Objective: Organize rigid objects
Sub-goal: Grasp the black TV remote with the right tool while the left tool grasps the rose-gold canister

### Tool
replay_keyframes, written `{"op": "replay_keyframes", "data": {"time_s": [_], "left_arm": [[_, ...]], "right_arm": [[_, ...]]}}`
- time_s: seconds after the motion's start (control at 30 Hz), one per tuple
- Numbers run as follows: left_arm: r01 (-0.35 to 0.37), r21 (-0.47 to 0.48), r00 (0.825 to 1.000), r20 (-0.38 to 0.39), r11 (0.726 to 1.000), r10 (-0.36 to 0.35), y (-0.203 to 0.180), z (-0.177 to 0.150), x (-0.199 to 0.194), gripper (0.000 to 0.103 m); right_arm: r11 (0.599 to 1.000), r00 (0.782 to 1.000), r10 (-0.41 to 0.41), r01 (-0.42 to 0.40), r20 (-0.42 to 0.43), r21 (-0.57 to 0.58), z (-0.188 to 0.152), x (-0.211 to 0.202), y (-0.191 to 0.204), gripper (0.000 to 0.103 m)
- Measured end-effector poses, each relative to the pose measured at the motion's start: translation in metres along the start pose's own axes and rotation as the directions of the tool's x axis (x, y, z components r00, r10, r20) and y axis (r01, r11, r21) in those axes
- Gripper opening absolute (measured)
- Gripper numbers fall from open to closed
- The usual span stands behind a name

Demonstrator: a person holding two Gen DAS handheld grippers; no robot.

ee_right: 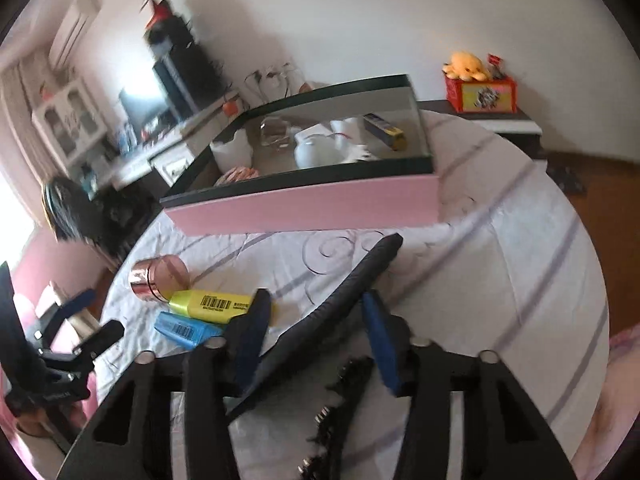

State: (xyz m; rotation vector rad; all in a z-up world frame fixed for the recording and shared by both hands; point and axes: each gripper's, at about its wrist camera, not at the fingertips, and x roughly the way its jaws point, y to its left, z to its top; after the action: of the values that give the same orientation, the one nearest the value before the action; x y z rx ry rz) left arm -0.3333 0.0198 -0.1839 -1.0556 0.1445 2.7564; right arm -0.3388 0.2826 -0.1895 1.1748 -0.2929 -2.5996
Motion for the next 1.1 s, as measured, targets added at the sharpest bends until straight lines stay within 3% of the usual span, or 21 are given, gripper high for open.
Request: {"op": "replay_keyframes", "data": {"time_s": [0.17,0.4,0.53,0.77,0.8,0.9,1.0,1.1], "left_arm": [[0.014,-0.014,1.000,0.001,1.000,-0.014,0.006,0.005,0.007,0.103],[0.017,-0.030,0.999,-0.043,0.999,-0.018,0.012,0.017,0.038,0.103],[0.052,-0.063,0.997,-0.056,0.997,-0.056,0.004,0.025,0.049,0.103],[-0.008,-0.095,0.994,-0.105,0.995,-0.002,-0.006,0.033,0.073,0.102],[-0.002,-0.101,0.994,-0.109,0.995,-0.009,-0.006,0.033,0.075,0.098],[0.054,-0.134,0.994,-0.088,0.990,-0.066,0.002,0.031,0.072,0.062],[0.053,-0.114,0.996,-0.069,0.992,-0.061,0.004,0.029,0.064,0.055],[0.040,-0.091,0.997,-0.058,0.995,-0.045,0.003,0.027,0.056,0.055]], "right_arm": [[0.997,0.997,0.058,-0.061,-0.053,-0.042,0.006,0.017,0.013,0.045],[0.998,0.999,-0.025,0.023,-0.033,-0.054,0.000,-0.001,0.005,0.045],[0.998,0.998,-0.053,0.052,-0.028,-0.026,-0.004,-0.008,-0.006,0.046],[0.998,0.997,-0.065,0.065,-0.038,-0.023,-0.003,-0.003,-0.006,0.046],[0.998,0.997,-0.065,0.064,-0.042,-0.024,-0.003,-0.001,-0.005,0.046],[0.998,0.998,-0.058,0.058,-0.037,-0.022,-0.003,-0.001,-0.001,0.046],[0.998,0.998,-0.059,0.058,-0.029,-0.020,-0.002,-0.002,0.006,0.051],[0.998,0.997,-0.068,0.068,-0.026,-0.009,-0.002,0.000,0.016,0.056]]}}
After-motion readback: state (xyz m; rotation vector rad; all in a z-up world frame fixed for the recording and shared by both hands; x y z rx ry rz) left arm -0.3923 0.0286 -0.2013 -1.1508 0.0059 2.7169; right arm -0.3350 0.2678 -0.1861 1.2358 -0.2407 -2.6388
